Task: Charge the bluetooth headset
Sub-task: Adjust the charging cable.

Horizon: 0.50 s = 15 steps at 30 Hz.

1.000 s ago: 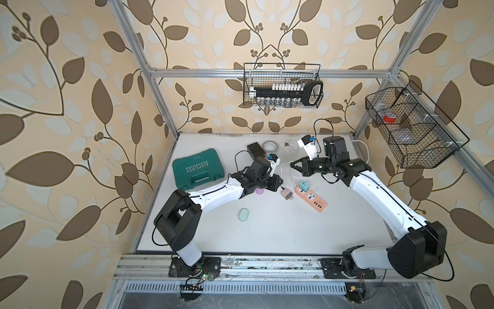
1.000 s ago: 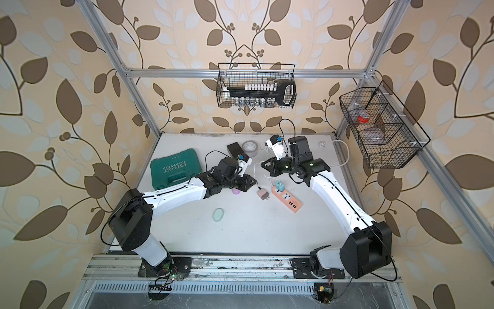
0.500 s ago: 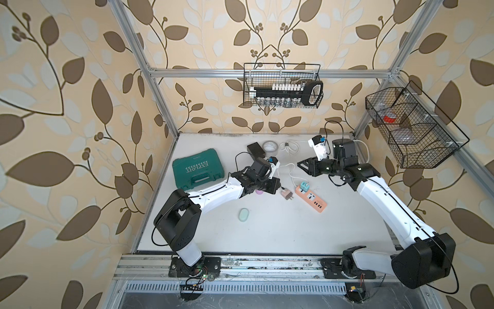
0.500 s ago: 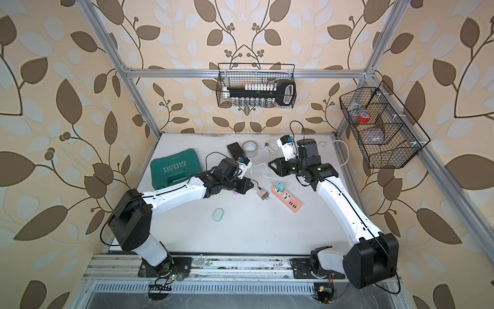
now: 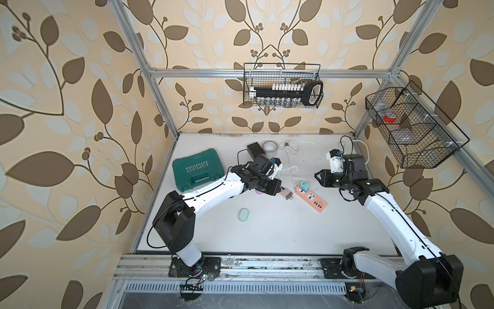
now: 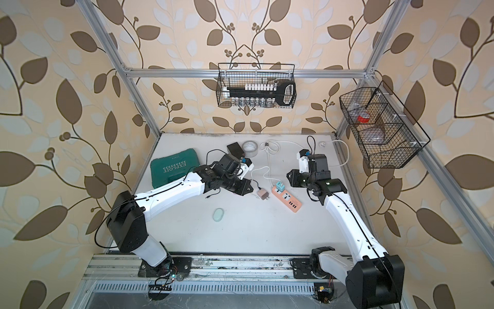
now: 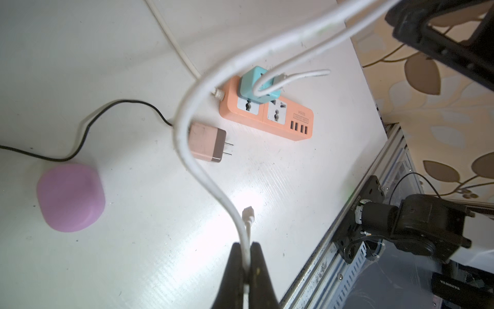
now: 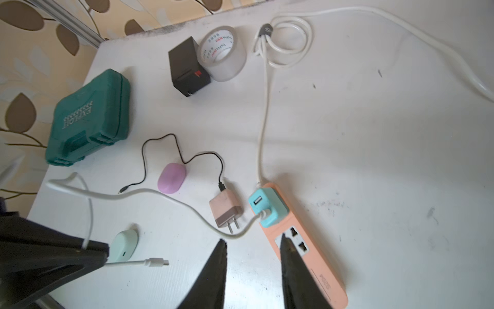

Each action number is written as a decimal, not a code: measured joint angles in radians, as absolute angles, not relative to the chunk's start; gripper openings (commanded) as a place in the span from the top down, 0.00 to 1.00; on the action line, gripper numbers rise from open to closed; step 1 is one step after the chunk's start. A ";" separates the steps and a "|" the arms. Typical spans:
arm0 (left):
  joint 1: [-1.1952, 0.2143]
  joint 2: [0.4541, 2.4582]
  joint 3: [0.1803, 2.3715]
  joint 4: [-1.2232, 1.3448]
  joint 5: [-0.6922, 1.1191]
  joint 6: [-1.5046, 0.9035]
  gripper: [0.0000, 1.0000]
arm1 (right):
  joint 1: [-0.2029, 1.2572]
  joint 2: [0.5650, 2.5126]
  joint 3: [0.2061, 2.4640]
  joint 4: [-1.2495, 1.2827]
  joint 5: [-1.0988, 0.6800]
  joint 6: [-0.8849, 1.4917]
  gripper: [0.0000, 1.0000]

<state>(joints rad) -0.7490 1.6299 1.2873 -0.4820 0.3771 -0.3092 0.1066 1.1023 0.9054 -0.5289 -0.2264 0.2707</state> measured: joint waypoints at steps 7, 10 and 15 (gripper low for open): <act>-0.754 1.706 1.362 -0.543 0.433 -0.298 1.00 | 0.101 0.947 0.817 -0.537 -0.260 0.310 0.66; -0.754 1.724 1.404 -0.589 0.464 -0.269 1.00 | 0.107 0.865 0.759 -0.516 -0.351 0.326 0.67; -0.754 1.732 1.449 -0.672 0.525 -0.210 1.00 | 0.205 0.789 0.668 -0.505 -0.458 0.353 0.64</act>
